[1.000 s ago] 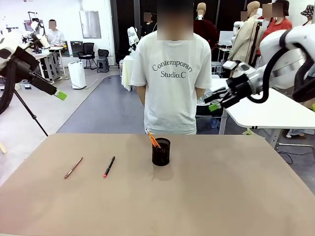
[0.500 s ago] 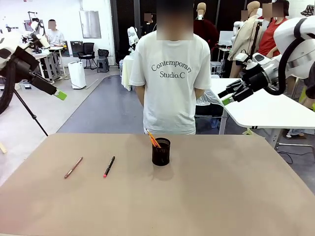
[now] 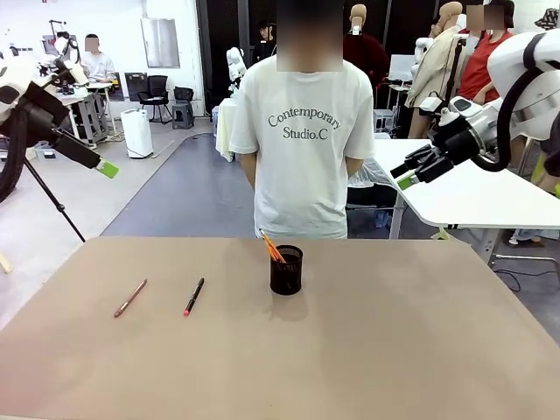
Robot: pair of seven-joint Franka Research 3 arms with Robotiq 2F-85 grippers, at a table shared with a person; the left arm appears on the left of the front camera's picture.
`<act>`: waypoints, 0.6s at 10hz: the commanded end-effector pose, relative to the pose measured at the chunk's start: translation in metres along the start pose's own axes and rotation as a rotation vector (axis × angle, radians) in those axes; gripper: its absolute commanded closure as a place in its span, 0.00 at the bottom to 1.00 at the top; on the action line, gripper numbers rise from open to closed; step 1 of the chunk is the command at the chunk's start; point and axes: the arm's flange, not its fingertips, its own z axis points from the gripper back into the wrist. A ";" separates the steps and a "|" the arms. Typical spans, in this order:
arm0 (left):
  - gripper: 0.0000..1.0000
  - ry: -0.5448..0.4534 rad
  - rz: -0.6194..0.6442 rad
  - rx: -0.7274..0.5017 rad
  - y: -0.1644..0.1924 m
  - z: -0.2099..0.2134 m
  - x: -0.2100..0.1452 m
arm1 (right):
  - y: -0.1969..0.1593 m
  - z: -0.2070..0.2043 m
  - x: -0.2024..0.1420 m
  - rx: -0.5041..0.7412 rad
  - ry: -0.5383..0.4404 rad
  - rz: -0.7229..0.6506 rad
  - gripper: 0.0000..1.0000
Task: Place the pens into the pen holder.
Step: Pick up a writing instrument from the table and place it into the Pen holder.
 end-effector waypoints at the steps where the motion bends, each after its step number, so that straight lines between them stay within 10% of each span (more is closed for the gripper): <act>1: 0.00 -0.007 -0.004 -0.009 0.000 0.002 0.000 | 0.001 0.001 0.001 -0.002 -0.001 0.002 0.00; 6: 0.00 -0.007 -0.004 -0.009 0.000 0.002 0.000 | 0.001 0.001 0.001 -0.002 -0.001 0.002 0.00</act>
